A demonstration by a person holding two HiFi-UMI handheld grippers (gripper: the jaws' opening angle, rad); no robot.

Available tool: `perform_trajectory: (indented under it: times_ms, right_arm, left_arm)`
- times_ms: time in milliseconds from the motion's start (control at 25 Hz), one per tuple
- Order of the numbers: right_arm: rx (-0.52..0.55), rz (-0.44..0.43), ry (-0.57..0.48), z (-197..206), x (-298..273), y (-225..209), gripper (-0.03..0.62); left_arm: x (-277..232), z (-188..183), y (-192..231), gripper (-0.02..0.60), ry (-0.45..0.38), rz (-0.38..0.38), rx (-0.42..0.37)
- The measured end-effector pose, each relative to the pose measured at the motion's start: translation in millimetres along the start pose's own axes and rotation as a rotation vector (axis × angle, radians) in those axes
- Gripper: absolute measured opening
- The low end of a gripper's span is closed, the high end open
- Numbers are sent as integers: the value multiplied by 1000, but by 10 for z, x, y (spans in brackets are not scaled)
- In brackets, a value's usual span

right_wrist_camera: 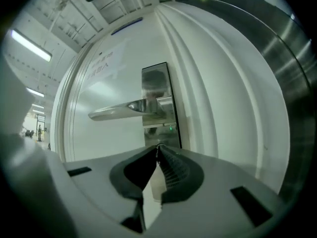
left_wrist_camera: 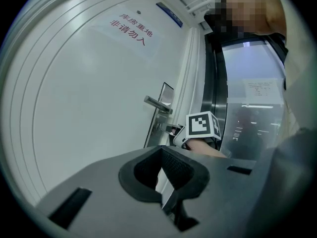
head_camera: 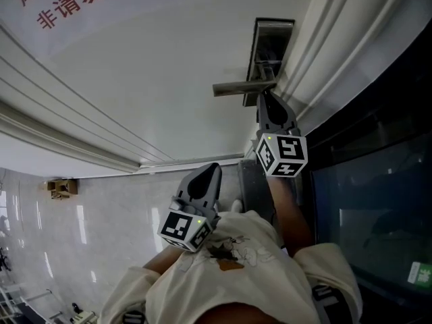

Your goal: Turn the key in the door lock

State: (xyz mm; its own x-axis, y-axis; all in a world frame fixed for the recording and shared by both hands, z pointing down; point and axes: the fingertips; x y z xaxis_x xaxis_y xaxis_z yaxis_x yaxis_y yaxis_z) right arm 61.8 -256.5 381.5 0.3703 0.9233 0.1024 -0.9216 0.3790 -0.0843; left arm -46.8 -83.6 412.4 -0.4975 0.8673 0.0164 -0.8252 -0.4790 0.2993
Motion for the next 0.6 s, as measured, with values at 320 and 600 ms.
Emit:
perform_trajectory:
  times_ms: [320, 600]
  right_arm:
    - [-326, -31, -22, 9, 5, -45, 29]
    - [-612, -53, -31, 24, 0, -84, 31]
  left_arm:
    - [17, -4, -3, 0, 1, -8, 4]
    - [19, 0, -1, 0, -1, -10, 2]
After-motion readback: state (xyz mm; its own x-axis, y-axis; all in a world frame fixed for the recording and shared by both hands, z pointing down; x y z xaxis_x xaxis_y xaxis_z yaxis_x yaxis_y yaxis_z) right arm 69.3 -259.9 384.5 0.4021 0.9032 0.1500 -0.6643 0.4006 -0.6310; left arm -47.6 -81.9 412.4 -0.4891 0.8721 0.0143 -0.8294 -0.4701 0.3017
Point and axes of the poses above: the fingertips, and each gripper's own axes: x backward along the fingers, y to its left, z out of its underside, and after that the axes turned 6 degrees about -y, right-handed
